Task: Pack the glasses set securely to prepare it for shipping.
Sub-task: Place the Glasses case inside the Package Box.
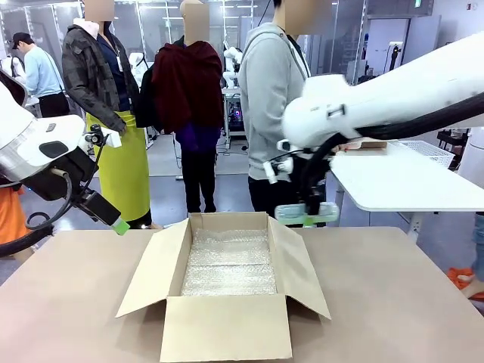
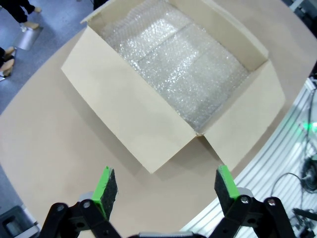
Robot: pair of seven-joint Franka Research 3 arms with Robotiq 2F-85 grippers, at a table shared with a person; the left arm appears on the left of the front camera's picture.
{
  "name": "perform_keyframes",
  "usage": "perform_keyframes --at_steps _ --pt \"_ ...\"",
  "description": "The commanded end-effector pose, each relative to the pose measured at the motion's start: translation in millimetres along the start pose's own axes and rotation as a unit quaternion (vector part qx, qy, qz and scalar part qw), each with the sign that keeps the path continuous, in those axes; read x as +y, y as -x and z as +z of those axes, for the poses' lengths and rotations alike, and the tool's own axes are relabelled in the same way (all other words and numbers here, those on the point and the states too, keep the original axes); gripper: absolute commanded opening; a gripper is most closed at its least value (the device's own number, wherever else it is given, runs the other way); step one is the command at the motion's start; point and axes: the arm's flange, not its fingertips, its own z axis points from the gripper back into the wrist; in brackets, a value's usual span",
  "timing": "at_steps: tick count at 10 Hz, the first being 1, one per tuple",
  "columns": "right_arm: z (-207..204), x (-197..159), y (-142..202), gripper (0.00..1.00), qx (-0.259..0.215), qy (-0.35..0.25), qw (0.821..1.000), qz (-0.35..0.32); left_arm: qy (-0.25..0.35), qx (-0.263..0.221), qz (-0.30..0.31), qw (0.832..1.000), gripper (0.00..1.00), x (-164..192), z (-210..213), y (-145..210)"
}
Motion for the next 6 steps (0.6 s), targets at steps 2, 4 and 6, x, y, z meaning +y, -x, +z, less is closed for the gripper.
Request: perform_keyframes --at_steps 2,4,6 --pt "-8 -40 -87 0.64 0.050 -0.011 0.999 0.003 0.002 -0.006 -0.001 1.000 1.00 2 0 0" --pt "-17 -46 -126 0.64 0.045 -0.005 0.999 -0.009 0.002 -0.006 -0.001 1.000 1.00 2 0 0" --pt "-35 -45 -147 0.64 0.011 -0.020 1.000 -0.019 0.002 -0.006 -0.001 1.000 1.00 2 0 0"
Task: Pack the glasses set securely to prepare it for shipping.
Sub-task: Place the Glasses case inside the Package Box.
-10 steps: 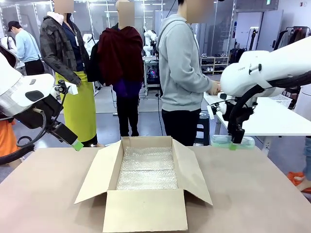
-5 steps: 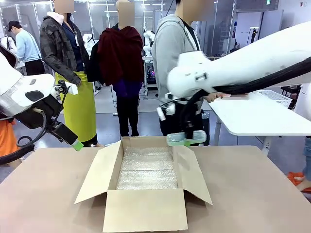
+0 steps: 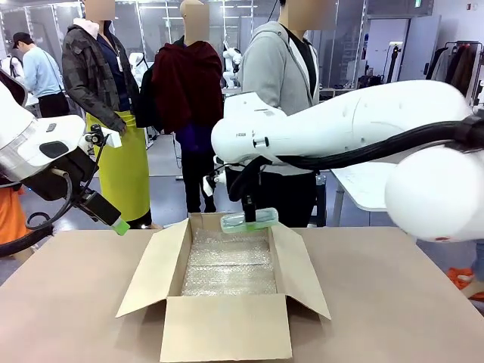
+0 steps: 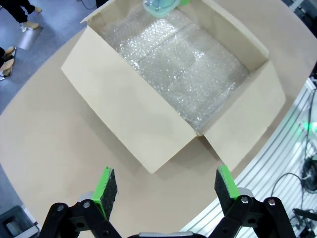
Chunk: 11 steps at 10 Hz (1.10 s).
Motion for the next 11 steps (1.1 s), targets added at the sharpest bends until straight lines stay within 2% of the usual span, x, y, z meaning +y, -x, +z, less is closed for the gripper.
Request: perform_keyframes --at_steps 1,5,11 --pt "-5 -7 -21 0.64 -0.014 -0.003 0.999 -0.039 0.002 -0.006 -0.001 1.000 1.00 2 0 0" --pt "-38 4 -46 0.64 -0.051 -0.004 0.998 -0.047 0.002 -0.006 -0.001 1.000 1.00 2 0 0" --pt "-93 2 -50 0.64 -0.038 -0.020 0.998 -0.051 0.002 -0.006 -0.001 1.000 1.00 2 0 0"
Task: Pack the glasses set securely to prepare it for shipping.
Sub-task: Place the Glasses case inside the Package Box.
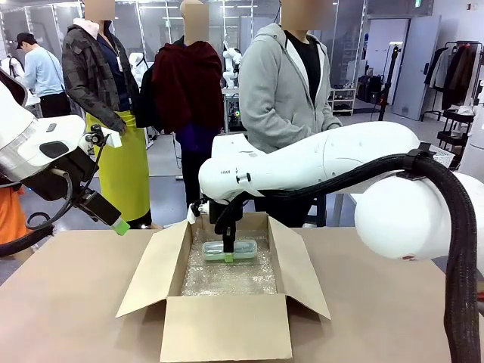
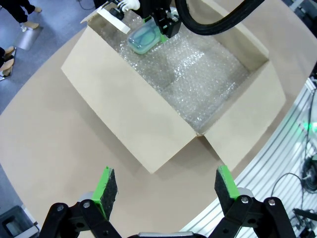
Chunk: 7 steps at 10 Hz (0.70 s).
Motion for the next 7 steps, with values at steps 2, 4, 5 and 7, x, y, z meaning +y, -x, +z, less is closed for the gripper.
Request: perform_keyframes --at_steps 2,4,5,7 --pt "-2 5 -2 0.64 -0.006 0.001 1.000 -0.016 0.002 -0.006 -0.001 1.000 1.00 2 0 0" --pt "6 6 -1 1.00 -0.006 0.010 1.000 -0.006 0.002 -0.006 -0.001 1.000 1.00 2 0 0" --pt "6 6 0 1.00 -0.006 0.005 1.000 -0.004 0.002 -0.006 -0.001 1.000 1.00 2 0 0" --pt "8 7 0 1.00 -0.013 0.010 1.000 0.009 0.002 -0.006 -0.001 1.000 1.00 2 0 0"
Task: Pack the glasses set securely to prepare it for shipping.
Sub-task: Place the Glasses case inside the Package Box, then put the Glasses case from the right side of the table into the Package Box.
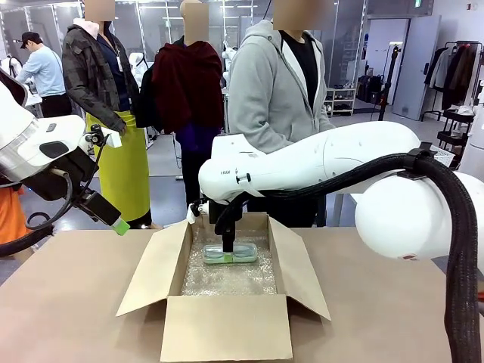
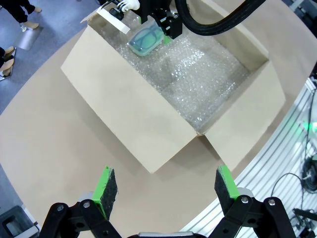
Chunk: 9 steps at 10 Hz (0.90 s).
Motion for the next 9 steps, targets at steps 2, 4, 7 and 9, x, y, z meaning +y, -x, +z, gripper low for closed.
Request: perform_keyframes --at_steps 2,4,7,9 --pt "-0.7 0.1 0.6 1.00 0.002 -0.001 1.000 -0.001 0.002 -0.006 -0.001 1.000 1.00 1.7 0.2 0.4" --pt "-0.7 0.1 0.6 1.00 0.002 -0.001 1.000 -0.001 0.002 -0.006 -0.001 1.000 1.00 1.7 0.2 0.4" --pt "-0.7 0.1 0.6 1.00 0.002 -0.001 1.000 -0.001 0.002 -0.006 -0.001 1.000 1.00 1.7 0.2 0.4" --pt "-0.7 0.1 0.6 1.00 0.002 -0.001 1.000 -0.001 0.002 -0.006 -0.001 1.000 1.00 1.7 0.2 0.4"
